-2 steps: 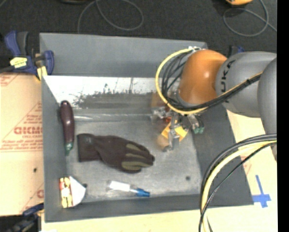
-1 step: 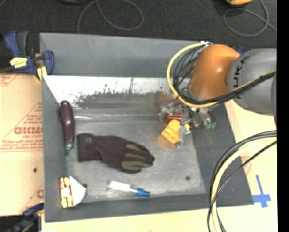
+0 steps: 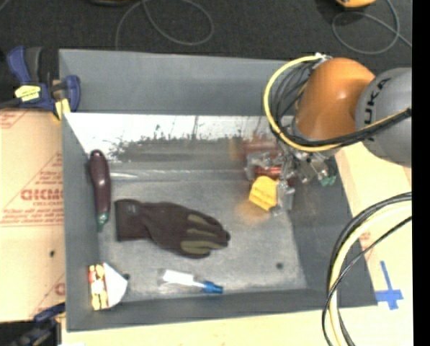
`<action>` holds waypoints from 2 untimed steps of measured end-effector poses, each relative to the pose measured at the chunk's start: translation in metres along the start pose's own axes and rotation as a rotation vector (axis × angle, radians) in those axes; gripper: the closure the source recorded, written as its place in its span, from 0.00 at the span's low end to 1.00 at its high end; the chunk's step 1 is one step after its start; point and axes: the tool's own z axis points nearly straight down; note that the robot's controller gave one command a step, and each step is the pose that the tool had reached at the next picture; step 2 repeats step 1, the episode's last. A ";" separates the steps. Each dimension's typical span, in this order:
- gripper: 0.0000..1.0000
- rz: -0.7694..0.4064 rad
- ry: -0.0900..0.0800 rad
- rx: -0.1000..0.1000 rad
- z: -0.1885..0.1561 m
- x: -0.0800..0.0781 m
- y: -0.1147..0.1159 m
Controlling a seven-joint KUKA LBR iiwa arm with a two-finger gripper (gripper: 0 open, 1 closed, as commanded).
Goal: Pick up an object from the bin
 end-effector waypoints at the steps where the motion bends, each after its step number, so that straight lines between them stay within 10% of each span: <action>1: 1.00 0.002 0.003 -0.002 0.001 0.001 0.000; 2: 1.00 0.002 0.003 -0.002 0.001 0.001 0.000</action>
Offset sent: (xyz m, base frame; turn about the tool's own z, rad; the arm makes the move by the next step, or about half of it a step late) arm 0.0000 0.0000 0.0000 0.0000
